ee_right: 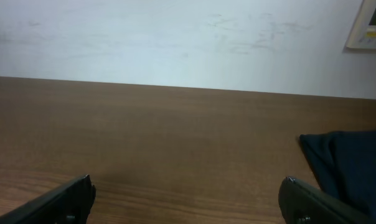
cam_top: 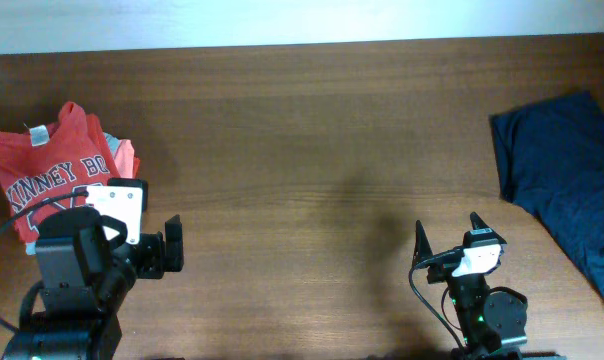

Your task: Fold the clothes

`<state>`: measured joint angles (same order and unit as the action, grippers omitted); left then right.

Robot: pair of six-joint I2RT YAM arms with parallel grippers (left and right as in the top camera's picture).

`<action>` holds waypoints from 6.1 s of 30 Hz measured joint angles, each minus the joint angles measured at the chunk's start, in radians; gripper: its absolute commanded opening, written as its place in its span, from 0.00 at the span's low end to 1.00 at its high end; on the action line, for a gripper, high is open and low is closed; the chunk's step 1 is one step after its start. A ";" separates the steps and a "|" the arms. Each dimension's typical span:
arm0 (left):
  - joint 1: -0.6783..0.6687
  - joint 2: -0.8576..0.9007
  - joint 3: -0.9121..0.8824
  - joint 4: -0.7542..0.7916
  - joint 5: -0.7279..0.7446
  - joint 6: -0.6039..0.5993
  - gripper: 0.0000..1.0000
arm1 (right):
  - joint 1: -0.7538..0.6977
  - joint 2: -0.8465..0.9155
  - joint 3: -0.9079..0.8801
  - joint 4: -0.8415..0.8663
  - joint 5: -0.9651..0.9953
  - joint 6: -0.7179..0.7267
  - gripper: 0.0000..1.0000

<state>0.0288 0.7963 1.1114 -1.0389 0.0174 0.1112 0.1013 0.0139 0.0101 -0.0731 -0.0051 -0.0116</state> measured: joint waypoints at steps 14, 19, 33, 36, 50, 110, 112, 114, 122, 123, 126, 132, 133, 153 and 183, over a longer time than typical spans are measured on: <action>0.000 0.000 0.000 0.000 0.000 0.000 0.99 | 0.000 0.000 0.000 0.000 0.000 0.000 0.99; 0.000 0.000 0.000 0.000 0.000 0.000 0.99 | 0.000 0.000 0.000 0.000 0.000 0.000 0.99; 0.000 0.000 0.000 0.000 0.000 0.000 0.99 | 0.000 0.000 0.000 0.000 0.000 0.000 0.99; 0.000 -0.001 0.000 -0.014 0.000 0.000 0.99 | 0.000 0.000 0.000 0.000 0.000 0.000 0.99; 0.000 -0.356 -0.283 0.025 0.003 0.000 0.99 | 0.000 0.000 0.000 0.000 0.000 0.000 0.99; -0.038 -0.783 -1.096 0.960 0.012 -0.064 0.99 | 0.000 0.000 0.000 0.000 0.000 0.000 0.99; -0.038 -0.783 -1.096 0.960 0.012 -0.064 0.99 | 0.000 0.000 0.000 0.000 0.000 0.000 0.99; -0.038 -0.783 -1.096 0.960 0.012 -0.064 0.99 | 0.000 0.000 0.000 0.000 0.000 0.000 0.99; -0.038 -0.783 -1.096 0.960 0.012 -0.064 0.99 | 0.000 0.000 0.000 0.000 0.000 0.000 0.99; -0.038 -0.783 -1.096 0.960 0.012 -0.064 0.99 | 0.000 0.000 0.000 0.000 0.000 0.000 0.99; -0.038 -0.783 -1.096 0.960 0.012 -0.064 0.99 | 0.000 0.000 0.000 0.000 0.000 0.000 0.98; -0.038 -0.783 -1.096 0.960 0.012 -0.064 0.99 | 0.000 0.000 0.000 0.000 0.000 0.000 0.99; -0.038 -0.783 -1.096 0.960 0.012 -0.064 0.99 | 0.000 0.000 0.000 0.000 0.000 0.000 0.99; -0.038 -0.783 -1.096 0.960 0.012 -0.064 0.99 | 0.000 0.000 0.000 0.000 0.000 0.000 0.99; -0.038 -0.783 -1.096 0.960 0.012 -0.064 0.99 | 0.000 0.000 0.000 0.000 0.000 0.000 0.99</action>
<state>-0.0093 0.0135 0.0151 -0.0788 0.0296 0.0471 0.1013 0.0139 0.0101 -0.0731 -0.0055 -0.0113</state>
